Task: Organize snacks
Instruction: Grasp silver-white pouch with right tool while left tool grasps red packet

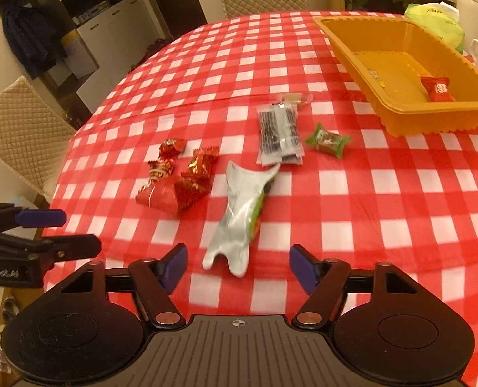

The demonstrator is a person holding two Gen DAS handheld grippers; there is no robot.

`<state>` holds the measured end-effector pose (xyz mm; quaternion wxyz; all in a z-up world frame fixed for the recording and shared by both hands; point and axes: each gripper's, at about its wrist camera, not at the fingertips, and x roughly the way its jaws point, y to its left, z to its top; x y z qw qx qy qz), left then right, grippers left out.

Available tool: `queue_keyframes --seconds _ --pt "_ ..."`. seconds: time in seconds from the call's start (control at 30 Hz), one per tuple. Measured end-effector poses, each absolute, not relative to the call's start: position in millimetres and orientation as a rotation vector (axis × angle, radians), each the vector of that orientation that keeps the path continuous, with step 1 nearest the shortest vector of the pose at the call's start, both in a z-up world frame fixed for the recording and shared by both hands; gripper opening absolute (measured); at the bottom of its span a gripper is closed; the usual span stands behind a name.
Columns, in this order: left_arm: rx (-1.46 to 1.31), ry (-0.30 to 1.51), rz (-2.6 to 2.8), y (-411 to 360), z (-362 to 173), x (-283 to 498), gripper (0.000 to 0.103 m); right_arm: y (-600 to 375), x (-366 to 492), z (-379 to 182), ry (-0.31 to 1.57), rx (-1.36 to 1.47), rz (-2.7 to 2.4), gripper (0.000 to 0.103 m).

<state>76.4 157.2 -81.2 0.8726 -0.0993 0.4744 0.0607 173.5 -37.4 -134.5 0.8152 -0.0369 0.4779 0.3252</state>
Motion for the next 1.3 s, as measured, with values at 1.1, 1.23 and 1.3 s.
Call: queue_keyframes --seconds 1.1,1.23,1.3 --pt "-0.125 0.965 -0.028 138 -92 163 0.068 -35 197 -155 1.01 -0.108 0.652 0.03" --pt "-0.111 0.983 -0.034 134 -100 176 0.054 -51 196 -150 1.012 -0.066 0.627 0.03" --pt "-0.109 1.001 -0.038 133 -105 179 0.044 -59 195 -150 1.016 -0.045 0.616 0.03"
